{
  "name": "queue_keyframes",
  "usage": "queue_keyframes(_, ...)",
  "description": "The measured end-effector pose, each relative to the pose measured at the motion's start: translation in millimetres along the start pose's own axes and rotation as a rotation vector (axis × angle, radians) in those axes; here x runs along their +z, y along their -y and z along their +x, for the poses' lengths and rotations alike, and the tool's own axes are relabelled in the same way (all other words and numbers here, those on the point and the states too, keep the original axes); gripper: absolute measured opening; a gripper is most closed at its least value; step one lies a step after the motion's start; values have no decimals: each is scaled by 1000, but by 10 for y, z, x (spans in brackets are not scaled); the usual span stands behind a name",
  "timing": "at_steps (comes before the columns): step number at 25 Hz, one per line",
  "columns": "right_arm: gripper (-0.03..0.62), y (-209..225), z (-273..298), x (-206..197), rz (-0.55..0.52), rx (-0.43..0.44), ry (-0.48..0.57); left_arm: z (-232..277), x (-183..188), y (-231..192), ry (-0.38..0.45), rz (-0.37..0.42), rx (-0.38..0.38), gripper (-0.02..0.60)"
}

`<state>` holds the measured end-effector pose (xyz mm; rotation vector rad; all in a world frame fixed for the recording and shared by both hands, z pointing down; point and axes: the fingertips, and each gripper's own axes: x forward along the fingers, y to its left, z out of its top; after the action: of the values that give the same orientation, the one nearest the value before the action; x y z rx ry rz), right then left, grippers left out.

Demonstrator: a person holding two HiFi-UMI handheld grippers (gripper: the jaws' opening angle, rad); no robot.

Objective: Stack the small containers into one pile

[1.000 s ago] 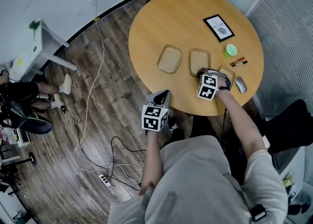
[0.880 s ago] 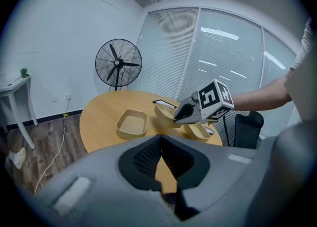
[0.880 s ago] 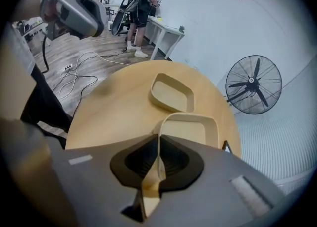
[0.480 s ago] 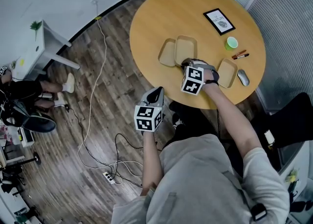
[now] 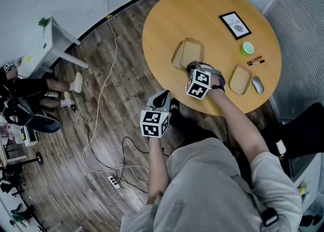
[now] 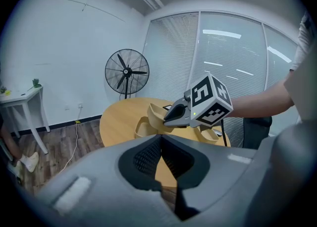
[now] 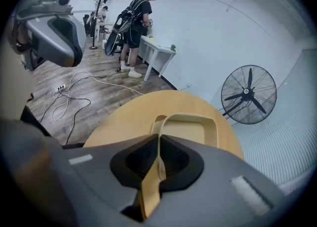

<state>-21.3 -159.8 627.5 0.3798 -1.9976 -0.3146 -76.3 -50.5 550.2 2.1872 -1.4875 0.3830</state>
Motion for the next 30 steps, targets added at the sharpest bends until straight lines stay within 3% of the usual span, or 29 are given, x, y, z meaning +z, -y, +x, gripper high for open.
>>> queue_keyframes(9, 18, -57, 251, 180, 90, -26, -25, 160, 11, -286, -13, -11, -29, 3)
queue_keyframes(23, 18, 99, 768, 336, 195, -56, -151, 548, 133, -967, -89, -3, -124, 3)
queue_keyframes(30, 18, -1, 968, 159, 217, -32, -241, 726, 107, -1045, -114, 2, -156, 3)
